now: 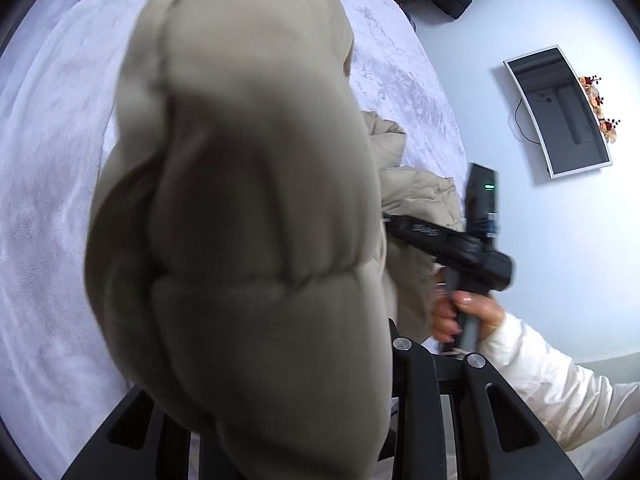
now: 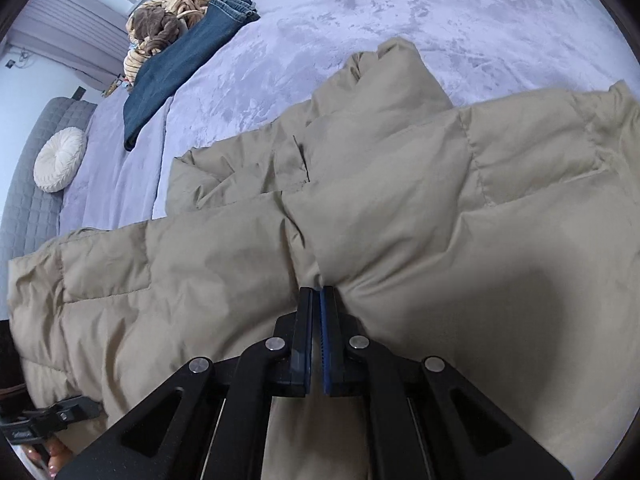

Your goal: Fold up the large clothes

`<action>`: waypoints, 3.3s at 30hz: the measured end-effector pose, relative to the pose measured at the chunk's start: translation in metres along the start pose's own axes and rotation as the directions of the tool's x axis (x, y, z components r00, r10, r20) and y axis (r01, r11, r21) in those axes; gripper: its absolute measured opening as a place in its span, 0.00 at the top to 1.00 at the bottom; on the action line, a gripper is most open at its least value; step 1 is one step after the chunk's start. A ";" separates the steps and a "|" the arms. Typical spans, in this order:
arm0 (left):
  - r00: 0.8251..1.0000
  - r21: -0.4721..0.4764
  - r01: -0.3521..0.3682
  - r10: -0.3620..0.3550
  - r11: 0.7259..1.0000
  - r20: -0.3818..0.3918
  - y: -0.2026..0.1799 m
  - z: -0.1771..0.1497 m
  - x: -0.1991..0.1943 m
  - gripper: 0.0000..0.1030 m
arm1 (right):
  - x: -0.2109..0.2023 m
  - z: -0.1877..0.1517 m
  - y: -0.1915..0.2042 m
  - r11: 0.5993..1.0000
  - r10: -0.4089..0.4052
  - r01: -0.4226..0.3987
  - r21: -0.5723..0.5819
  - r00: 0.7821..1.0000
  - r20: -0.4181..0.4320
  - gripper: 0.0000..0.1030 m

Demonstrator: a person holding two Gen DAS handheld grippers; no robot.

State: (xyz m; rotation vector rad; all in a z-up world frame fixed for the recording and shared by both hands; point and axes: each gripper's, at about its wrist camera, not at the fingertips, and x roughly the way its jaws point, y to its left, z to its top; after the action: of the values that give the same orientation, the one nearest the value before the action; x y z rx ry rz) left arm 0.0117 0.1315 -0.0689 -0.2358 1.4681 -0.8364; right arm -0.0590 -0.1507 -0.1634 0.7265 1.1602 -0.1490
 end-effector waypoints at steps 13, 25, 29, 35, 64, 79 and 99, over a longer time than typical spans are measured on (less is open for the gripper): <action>0.995 0.102 -0.068 0.075 0.992 -0.073 -0.165 0.024 0.045 0.67 | -0.042 0.000 -0.061 0.982 0.187 -0.184 0.045 0.981 -0.052 0.99; 0.949 0.065 0.169 -0.145 0.983 -0.280 -0.229 0.047 0.172 0.26 | -0.132 -0.093 -0.206 0.904 0.211 -0.239 0.355 0.971 0.117 0.96; 0.940 0.090 0.188 -0.153 0.978 -0.303 -0.246 0.026 0.223 0.26 | -0.146 -0.112 -0.220 0.896 0.197 -0.231 0.380 0.972 0.127 0.96; 0.964 0.200 0.119 -0.065 0.972 -0.257 -0.265 0.009 0.231 0.26 | -0.195 -0.139 -0.206 0.923 0.188 -0.234 0.305 0.967 0.172 0.30; 0.922 0.443 -0.381 0.301 0.812 0.242 -0.274 0.076 0.311 0.26 | -0.165 -0.114 -0.259 0.937 -0.170 0.106 0.334 0.971 0.169 0.84; 0.907 0.430 -0.418 0.348 0.800 0.235 -0.269 0.079 0.322 0.24 | -0.228 -0.040 -0.248 0.985 -0.026 -0.024 0.170 0.959 0.281 0.66; 0.899 0.159 -0.427 0.399 0.890 0.182 -0.207 -0.021 0.213 0.24 | -0.161 -0.004 -0.255 0.971 0.173 -0.190 0.147 0.977 0.124 0.48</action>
State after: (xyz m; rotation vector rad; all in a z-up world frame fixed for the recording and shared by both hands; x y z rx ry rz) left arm -0.1043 -0.1394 -0.1098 0.1625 1.2278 -0.5936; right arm -0.2476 -0.3846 -0.1372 0.9502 0.9785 -0.1261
